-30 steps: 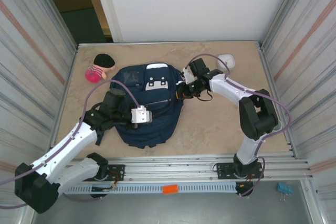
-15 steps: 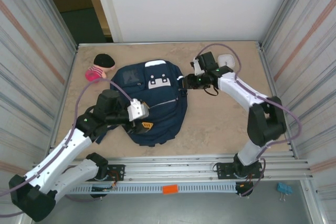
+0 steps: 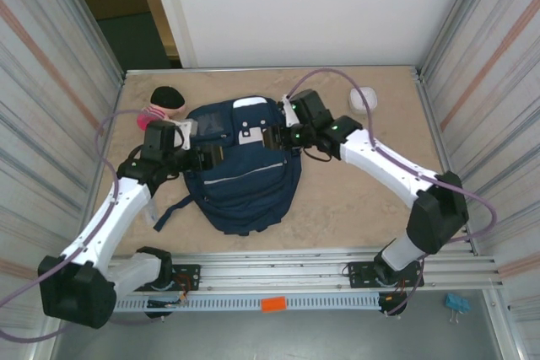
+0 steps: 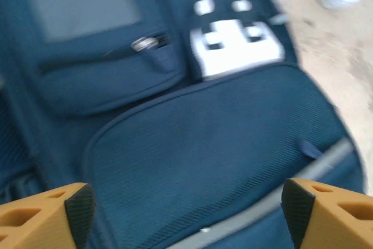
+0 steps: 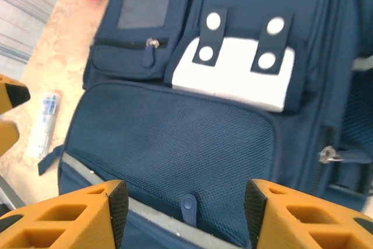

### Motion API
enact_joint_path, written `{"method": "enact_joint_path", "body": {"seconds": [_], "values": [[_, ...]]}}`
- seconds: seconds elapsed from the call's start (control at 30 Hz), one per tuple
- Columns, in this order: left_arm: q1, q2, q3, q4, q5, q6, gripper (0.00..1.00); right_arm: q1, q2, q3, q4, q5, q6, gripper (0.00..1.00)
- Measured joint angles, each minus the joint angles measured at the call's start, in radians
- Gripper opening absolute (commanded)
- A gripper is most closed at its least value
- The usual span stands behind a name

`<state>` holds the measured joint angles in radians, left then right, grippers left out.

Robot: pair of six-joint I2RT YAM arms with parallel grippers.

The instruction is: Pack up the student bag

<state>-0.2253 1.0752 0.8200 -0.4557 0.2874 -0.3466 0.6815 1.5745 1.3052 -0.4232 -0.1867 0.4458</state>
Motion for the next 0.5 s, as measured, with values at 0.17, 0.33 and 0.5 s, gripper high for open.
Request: {"method": "enact_joint_path", "body": {"seconds": [0.17,0.33,0.5], "values": [[0.035,0.051,-0.144,0.069,0.006,-0.145,0.82,0.011,0.063,-0.139,0.076,0.021,0.101,0.55],[0.035,0.154,-0.19,0.19,0.035,-0.209,0.78,0.041,0.067,-0.259,0.114,0.061,0.19,0.55],[0.037,0.298,-0.164,0.287,0.049,-0.21,0.76,0.127,0.066,-0.301,0.17,0.109,0.286,0.56]]}}
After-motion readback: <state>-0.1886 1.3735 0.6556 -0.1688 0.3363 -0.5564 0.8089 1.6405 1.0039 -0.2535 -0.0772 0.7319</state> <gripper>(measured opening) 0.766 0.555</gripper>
